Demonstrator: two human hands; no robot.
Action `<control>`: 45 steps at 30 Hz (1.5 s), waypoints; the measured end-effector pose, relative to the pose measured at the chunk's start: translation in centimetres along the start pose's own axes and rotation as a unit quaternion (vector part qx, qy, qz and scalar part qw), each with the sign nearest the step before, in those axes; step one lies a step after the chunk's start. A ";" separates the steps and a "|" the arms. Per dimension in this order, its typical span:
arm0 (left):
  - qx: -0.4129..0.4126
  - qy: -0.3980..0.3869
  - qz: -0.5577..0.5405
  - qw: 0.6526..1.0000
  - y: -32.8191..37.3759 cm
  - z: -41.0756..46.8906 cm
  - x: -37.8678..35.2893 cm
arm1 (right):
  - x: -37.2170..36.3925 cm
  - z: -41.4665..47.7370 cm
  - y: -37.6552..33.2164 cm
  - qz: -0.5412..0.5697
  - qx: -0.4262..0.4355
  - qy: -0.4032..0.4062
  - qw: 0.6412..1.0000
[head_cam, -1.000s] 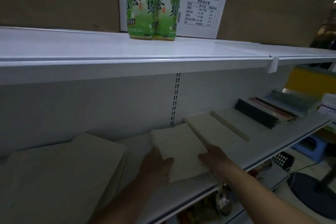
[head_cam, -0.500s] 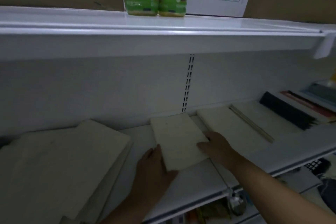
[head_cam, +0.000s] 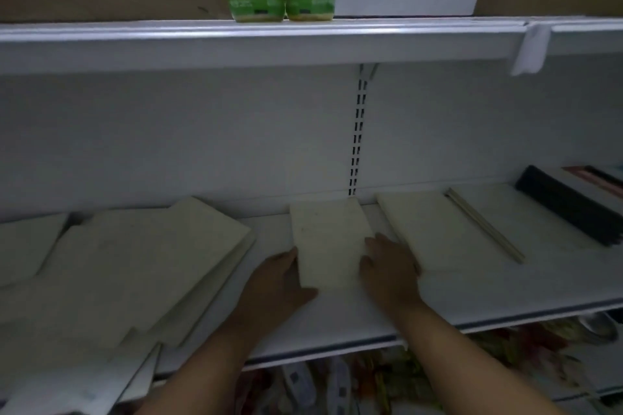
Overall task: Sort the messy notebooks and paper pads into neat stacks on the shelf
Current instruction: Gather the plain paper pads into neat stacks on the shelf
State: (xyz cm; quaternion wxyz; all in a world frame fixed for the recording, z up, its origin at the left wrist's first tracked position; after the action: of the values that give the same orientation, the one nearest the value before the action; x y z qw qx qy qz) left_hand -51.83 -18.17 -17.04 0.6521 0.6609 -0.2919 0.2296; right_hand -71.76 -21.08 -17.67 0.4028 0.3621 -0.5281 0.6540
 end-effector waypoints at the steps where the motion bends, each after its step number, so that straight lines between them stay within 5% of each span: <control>1: 0.003 0.007 0.002 1.000 0.2 -0.1 0.0 | -0.1 0.0 0.2 -0.011 0.006 0.005 1.000; 6: 0.040 0.013 0.020 0.999 1.2 -1.2 0.2 | -0.5 0.3 1.1 -0.046 0.070 0.039 0.996; 14: 0.026 0.042 0.155 0.987 -0.1 -3.4 7.1 | 0.2 -0.9 0.1 -0.099 0.056 0.070 0.991; 18: 0.098 0.098 0.241 0.961 -5.1 -3.6 15.3 | 0.3 -1.2 -0.8 -0.145 0.086 0.099 0.981; 23: 0.180 0.051 0.315 0.930 -10.1 -4.8 20.3 | 0.5 -2.3 -5.7 -0.048 0.046 0.125 0.990; 27: 0.151 0.077 0.326 0.930 -9.3 -4.2 20.9 | -2.3 -3.8 -15.6 0.120 0.082 -0.049 0.988; 30: 0.172 0.030 0.240 0.955 -8.5 -3.5 22.2 | -4.7 -4.3 -20.6 0.159 0.108 -0.141 0.971; 32: 0.208 -0.024 0.065 0.976 -8.5 -3.7 23.3 | -5.5 -4.2 -21.7 0.191 0.081 -0.140 0.968; 35: 0.230 -0.094 -0.181 0.952 -9.4 -5.4 24.7 | -5.8 -3.9 -22.5 0.230 0.028 -0.097 0.968; 38: 0.186 -0.036 -0.276 0.942 -11.9 -7.0 26.3 | -5.8 -3.1 -23.2 0.212 -0.016 -0.069 0.975; 41: 0.145 0.043 -0.414 0.898 -14.6 -8.9 28.5 | -6.0 -2.6 -24.6 0.164 -0.043 -0.112 0.979; 45: 0.118 0.062 -0.484 0.865 -17.8 -11.1 30.4 | -7.1 -2.2 -26.3 0.295 -0.149 -0.083 0.940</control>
State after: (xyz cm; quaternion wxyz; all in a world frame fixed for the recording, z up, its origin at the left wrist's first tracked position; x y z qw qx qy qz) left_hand -16.75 -10.07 -8.67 0.6149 0.7760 0.1345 -0.0413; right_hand -44.99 -16.84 -13.99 0.1966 0.1788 -0.7342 0.6248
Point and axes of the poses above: each hand's wrist, its own z-axis towards the middle knuckle, its own x-axis out of the back of the hand, y = z × x, the point moved 1 cm from there along z, towards the middle knuckle, and after that the axes turned 8 degrees about x, right-handed, at the moved point
